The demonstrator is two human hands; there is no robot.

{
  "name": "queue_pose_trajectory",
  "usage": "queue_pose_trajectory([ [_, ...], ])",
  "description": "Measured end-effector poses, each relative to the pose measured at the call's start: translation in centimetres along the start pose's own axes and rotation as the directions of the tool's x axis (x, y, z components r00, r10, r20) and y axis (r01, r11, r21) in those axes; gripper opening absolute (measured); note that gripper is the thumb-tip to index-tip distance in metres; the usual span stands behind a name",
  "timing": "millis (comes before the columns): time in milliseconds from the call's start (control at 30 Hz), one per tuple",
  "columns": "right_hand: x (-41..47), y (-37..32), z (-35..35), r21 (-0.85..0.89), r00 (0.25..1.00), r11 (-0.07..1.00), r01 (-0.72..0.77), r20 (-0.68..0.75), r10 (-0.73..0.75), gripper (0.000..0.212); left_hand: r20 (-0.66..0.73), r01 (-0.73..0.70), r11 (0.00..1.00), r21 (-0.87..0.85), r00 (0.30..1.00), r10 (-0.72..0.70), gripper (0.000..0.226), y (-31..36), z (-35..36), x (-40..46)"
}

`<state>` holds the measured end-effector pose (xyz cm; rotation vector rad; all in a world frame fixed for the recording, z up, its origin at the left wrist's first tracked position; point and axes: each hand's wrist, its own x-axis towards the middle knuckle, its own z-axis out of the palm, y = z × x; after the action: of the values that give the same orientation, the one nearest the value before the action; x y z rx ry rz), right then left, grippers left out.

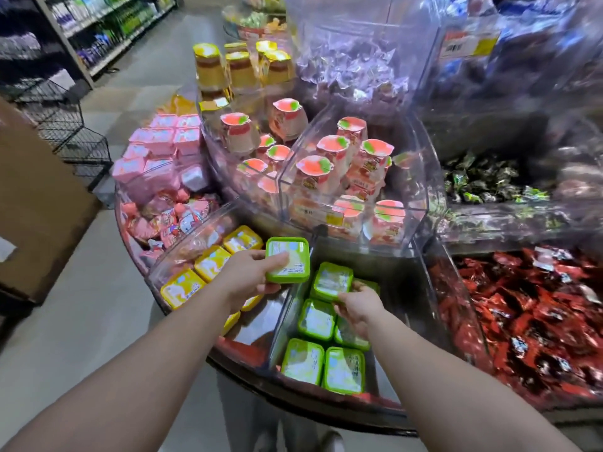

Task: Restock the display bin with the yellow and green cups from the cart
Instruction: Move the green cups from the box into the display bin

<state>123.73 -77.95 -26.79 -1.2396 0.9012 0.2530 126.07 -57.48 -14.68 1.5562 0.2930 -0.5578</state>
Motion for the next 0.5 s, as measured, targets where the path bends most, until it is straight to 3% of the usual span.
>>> queue_pose_trajectory([
  [100,0.3,0.3,0.2,-0.050,1.000,0.998,0.025,0.005,-0.025,0.055,0.066,-0.005,1.000,0.018,0.998,0.004,0.025,0.5,-0.3,0.4],
  [233,-0.4,0.5,0.3,-0.373,0.991,0.921,0.112,-0.028,-0.132,0.062,0.124,-0.028,0.998,0.048,0.992,0.022,0.022,1.2,-0.2,0.7],
  [333,-2.5,-0.4,0.4,-0.537,0.957,0.832,0.139,-0.142,-0.251,0.065,0.157,-0.051,0.997,0.055,0.987,0.042,0.029,1.9,0.2,0.8],
  [400,-4.1,-1.7,0.1,-0.364,0.940,0.907,0.213,-0.177,-0.292,0.048,0.191,-0.064,0.997,0.042,0.980,0.054,0.032,2.5,1.1,0.7],
  [433,-5.2,-2.5,-0.1,-0.179,0.960,0.957,0.226,-0.128,-0.251,0.039,0.206,-0.080,0.996,0.045,0.976,0.069,0.033,2.7,1.8,0.6],
  [500,-7.6,-4.1,-0.9,0.133,0.981,0.977,0.169,0.071,-0.179,0.040,0.218,-0.104,0.993,0.058,0.972,0.089,0.036,2.9,3.5,0.4],
])
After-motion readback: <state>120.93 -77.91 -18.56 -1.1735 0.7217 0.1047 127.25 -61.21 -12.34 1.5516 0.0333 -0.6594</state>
